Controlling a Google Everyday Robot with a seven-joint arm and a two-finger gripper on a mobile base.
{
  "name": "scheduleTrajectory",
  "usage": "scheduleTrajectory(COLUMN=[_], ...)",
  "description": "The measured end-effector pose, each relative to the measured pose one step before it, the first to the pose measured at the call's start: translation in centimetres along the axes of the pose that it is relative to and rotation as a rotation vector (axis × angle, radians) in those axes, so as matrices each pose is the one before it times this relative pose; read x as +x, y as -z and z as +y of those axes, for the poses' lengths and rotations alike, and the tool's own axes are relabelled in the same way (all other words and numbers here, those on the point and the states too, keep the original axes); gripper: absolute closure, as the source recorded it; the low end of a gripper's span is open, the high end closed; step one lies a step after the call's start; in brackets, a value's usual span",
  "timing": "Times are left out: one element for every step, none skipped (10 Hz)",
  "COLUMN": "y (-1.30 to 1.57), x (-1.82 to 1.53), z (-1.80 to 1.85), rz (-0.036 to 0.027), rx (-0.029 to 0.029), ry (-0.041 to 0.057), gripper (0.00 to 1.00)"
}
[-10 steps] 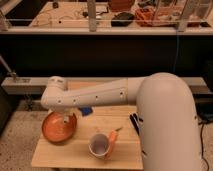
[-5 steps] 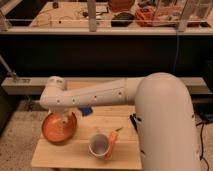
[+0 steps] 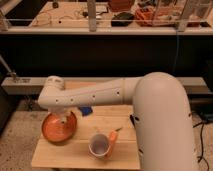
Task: Place the bottle in the ceramic bowl
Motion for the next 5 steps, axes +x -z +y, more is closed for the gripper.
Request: scheduleTrajectory(y=[-0.016,-0.041,0.014,-0.012,-0.036], x=[-0.03,-0.08,-0.068,-0.008,0.002], z=[-0.2,-0.195,-0.192,-0.022,0.017], rz=[-0.00123,-0.00236,-0.00135,-0.00072,-0.00118], rx=[0.00091,-0.00122,0.00062,-0.0009,-0.00027], ry=[0.00678,0.00712,0.00774,0.0034,0.00289], gripper=[0.93,0.92,0.88,0.88,0.87])
